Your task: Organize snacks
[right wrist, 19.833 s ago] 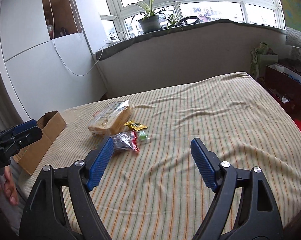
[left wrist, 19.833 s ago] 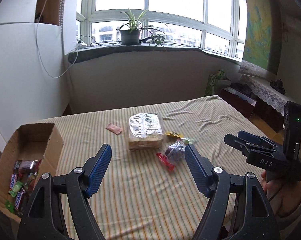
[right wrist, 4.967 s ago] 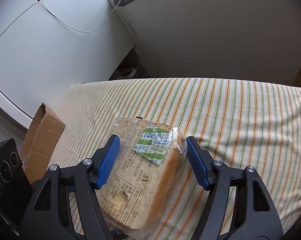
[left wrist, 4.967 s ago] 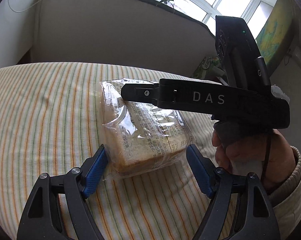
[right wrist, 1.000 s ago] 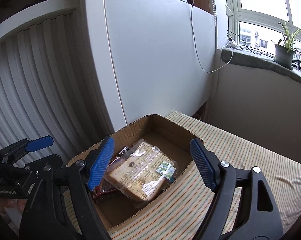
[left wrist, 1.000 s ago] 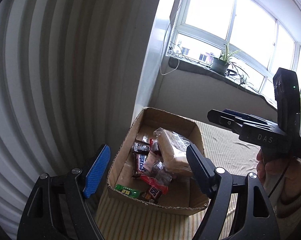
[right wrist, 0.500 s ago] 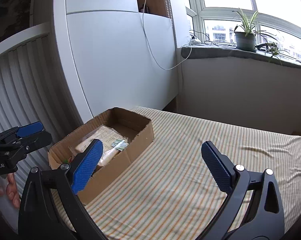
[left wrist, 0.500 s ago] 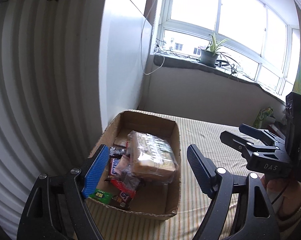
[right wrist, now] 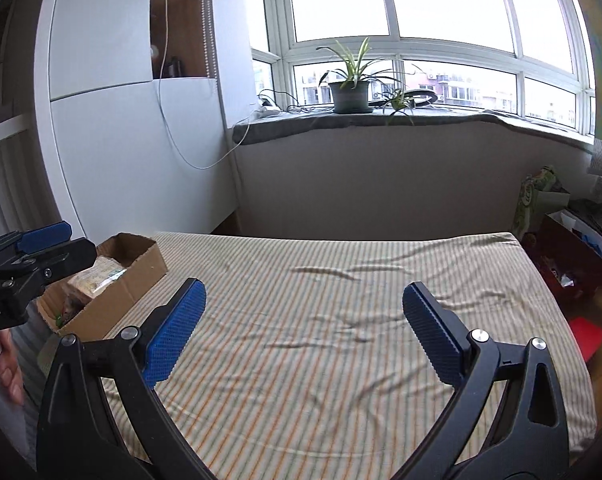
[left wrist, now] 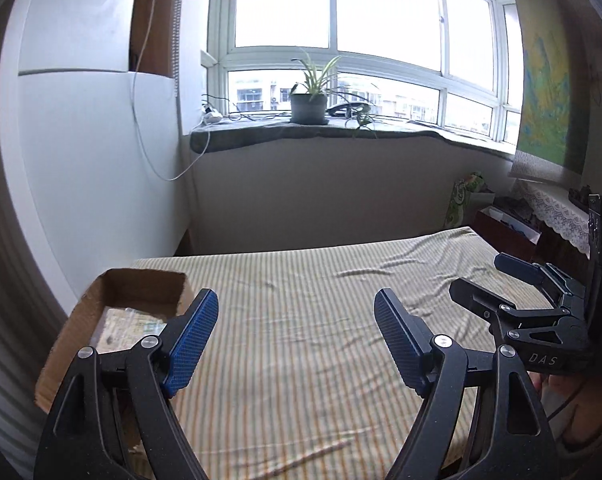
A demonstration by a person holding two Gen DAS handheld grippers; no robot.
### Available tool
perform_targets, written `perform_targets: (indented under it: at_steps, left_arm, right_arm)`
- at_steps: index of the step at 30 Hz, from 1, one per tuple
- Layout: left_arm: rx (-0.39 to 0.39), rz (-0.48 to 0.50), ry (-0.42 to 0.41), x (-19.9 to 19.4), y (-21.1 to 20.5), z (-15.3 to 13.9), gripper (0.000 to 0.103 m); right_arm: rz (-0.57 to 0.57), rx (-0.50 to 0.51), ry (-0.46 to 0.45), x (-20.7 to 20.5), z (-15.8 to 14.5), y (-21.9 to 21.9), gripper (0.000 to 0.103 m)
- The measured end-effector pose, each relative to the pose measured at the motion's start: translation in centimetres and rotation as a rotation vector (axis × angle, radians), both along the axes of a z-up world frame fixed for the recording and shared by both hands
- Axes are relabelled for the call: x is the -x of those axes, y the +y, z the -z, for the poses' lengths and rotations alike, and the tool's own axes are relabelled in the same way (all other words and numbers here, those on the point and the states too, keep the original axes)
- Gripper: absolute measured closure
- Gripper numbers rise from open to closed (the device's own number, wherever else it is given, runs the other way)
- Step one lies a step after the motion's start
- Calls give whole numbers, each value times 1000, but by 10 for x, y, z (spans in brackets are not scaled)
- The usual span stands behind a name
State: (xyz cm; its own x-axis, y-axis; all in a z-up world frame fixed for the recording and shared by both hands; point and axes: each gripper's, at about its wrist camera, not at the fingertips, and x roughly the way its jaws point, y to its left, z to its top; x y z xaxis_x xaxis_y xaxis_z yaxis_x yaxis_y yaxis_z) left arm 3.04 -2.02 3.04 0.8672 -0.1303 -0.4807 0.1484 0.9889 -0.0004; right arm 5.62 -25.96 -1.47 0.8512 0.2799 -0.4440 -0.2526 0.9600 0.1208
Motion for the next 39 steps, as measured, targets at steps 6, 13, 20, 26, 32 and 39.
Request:
perform_targets:
  at_steps: [6, 13, 20, 26, 32, 39]
  left_arm:
    - [-10, 67, -24, 2, -31, -8, 22]
    - [9, 60, -39, 9, -29, -13, 22]
    - [36, 33, -44, 15, -18, -13, 22]
    - [53, 26, -36, 15, -11, -10, 21]
    - [68, 15, -31, 16, -4, -8, 21]
    - [75, 12, -33, 16, -1, -8, 21]
  right_arm:
    - [46, -3, -14, 13, -8, -22, 2]
    - [33, 13, -30, 19, -18, -11, 2]
    - [22, 37, -25, 21, -18, 1, 2]
    - [15, 51, -21, 22, -18, 8, 2]
    - [10, 60, -13, 19, -17, 11, 2]
    - [12, 61, -15, 18, -17, 12, 2]
